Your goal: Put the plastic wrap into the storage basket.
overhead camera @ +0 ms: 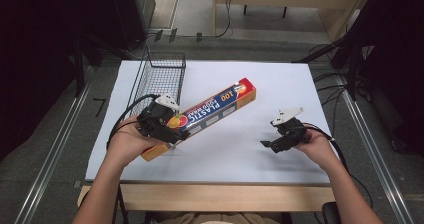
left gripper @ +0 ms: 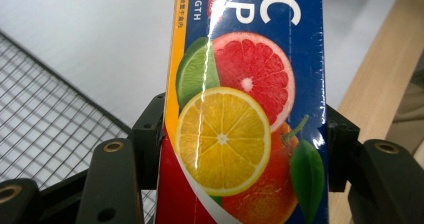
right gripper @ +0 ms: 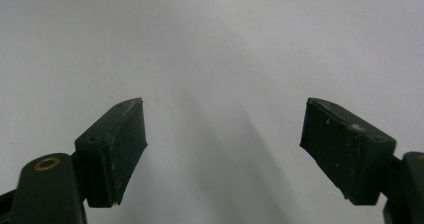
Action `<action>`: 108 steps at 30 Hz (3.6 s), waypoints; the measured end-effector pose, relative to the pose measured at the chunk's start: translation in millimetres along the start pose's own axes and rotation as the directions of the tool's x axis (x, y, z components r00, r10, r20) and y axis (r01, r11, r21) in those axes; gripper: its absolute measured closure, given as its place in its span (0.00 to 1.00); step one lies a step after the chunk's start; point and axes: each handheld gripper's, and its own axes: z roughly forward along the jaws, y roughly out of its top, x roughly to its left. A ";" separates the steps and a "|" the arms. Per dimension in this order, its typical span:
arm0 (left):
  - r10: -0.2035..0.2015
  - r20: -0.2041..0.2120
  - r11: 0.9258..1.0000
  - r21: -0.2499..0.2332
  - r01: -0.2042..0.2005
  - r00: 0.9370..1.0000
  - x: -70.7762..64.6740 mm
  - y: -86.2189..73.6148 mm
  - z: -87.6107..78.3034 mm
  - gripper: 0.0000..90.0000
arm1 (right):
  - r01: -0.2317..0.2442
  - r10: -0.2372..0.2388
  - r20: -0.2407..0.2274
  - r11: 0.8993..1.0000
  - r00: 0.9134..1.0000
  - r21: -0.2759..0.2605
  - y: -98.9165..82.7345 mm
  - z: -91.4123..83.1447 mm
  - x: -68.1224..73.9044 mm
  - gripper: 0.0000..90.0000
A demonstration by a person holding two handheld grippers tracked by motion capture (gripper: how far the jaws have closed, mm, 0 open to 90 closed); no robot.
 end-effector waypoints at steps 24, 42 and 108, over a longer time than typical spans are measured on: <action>-0.205 -0.175 0.979 -0.021 0.204 0.963 47.1 16.8 -10.7 0.44 | 0.023 -0.023 -0.004 0.999 1.000 0.032 1.9 6.3 1.9 0.21; -0.389 -0.272 0.919 -0.053 0.390 0.880 92.6 15.1 1.8 0.44 | 0.026 -0.026 -0.010 0.999 1.000 0.038 2.0 7.1 1.0 0.21; -0.564 -0.433 0.772 0.025 0.636 0.703 130.7 -5.6 75.5 0.43 | 0.053 -0.051 -0.029 0.997 0.998 0.058 1.4 9.1 3.7 0.21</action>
